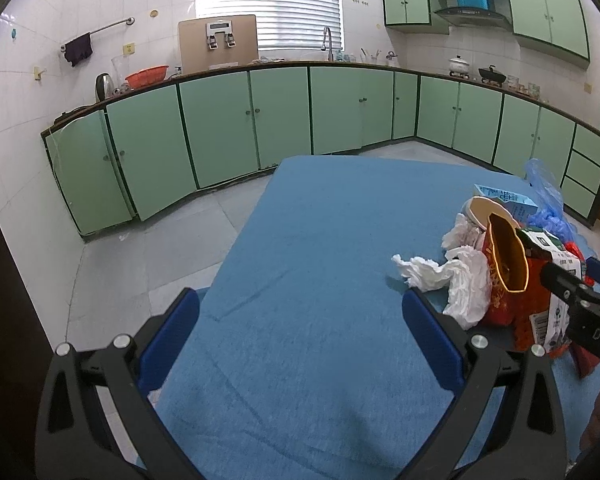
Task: Collect trash
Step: 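Grasp the white-and-green milk carton with the right gripper while the left gripper approaches the red-gold cup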
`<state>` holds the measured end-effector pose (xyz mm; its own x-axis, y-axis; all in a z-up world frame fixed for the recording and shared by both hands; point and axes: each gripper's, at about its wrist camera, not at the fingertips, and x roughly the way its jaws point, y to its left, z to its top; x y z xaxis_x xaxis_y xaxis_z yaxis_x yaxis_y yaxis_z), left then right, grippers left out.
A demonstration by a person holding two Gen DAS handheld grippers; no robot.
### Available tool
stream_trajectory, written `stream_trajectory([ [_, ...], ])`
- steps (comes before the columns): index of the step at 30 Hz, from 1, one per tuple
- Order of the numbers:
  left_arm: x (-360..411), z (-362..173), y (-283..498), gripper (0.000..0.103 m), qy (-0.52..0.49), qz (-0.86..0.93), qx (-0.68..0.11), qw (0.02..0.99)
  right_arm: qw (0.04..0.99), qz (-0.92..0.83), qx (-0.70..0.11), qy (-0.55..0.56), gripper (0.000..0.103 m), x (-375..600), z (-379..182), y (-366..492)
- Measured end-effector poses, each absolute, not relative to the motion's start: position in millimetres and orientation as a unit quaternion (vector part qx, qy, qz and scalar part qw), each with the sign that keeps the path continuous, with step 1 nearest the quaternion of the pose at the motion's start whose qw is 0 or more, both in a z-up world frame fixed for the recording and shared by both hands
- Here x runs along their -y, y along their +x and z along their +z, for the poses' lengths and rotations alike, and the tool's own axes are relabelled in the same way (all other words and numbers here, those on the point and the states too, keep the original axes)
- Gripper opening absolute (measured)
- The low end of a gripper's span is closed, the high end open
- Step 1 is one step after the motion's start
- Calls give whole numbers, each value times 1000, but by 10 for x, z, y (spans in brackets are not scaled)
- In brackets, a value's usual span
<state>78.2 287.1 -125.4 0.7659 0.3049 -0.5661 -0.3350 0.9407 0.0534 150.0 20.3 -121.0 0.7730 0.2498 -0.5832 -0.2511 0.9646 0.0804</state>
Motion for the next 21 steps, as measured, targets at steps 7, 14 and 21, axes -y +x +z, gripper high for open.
stream_trajectory([
  [7, -2789, -1241, 834, 98, -25, 165, -297, 940, 938, 159, -309, 7, 71, -176, -1201, 1482],
  [14, -2592, -1193, 882, 98, -20, 144, -294, 945, 940, 166, -297, 33, 71, 53, -1076, 1420],
  [21, -2307, -1130, 947, 98, -18, 114, -285, 951, 948, 141, -283, 42, 71, 393, -919, 1378],
])
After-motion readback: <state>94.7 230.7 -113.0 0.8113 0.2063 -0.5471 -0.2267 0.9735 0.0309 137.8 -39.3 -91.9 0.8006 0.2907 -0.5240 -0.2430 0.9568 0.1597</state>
